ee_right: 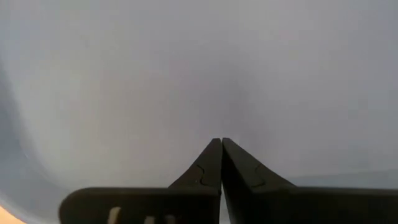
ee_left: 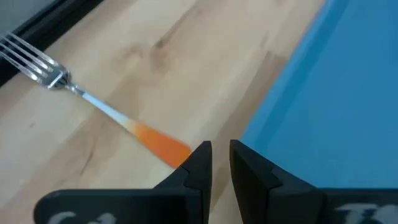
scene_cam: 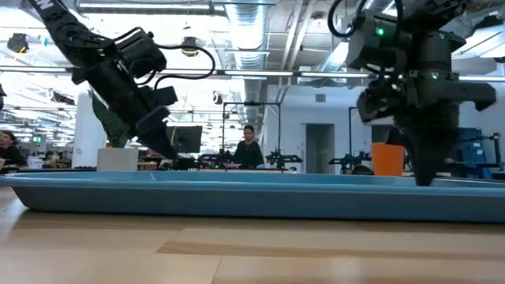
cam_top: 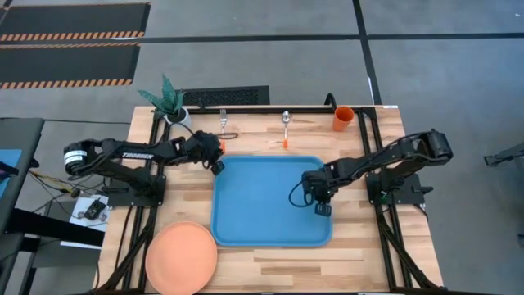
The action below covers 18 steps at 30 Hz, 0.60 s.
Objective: Pick and place plate/cup/fork/spoon on tray
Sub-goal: Move the blue serving tray to the center of the table, then put the orange fork on the blue serving tray
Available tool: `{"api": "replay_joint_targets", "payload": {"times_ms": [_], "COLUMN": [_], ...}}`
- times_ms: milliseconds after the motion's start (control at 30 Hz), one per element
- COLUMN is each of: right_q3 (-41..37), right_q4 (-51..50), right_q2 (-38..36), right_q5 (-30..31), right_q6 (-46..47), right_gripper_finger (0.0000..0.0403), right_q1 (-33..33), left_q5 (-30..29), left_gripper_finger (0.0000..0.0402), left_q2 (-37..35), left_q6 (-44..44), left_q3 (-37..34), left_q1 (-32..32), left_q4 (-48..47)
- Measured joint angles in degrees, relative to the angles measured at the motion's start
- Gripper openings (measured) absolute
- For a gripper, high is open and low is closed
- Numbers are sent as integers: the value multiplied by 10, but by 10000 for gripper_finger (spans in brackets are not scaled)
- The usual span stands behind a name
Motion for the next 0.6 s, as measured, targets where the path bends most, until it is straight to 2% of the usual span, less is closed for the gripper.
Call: {"api": "replay_joint_targets", "payload": {"times_ms": [267,400,600], "right_q3": [0,-40,-93], "right_q4": [58,199,459], "right_q2": [-65,-73,-73], "right_q5": [0,-39,-54], "right_q6": [-119,-185,-194], "right_gripper_finger": [6,5,6], "right_q1": [-75,-144,-221], "left_q5": [46,47,51], "left_gripper_finger": [46,51,81], "left_q2": [7,26,89], "left_q6": [-46,-57,-47], "left_q3": [72,117,223], "left_q1": [81,106,117], "left_q4": [-110,-164,-237]}}
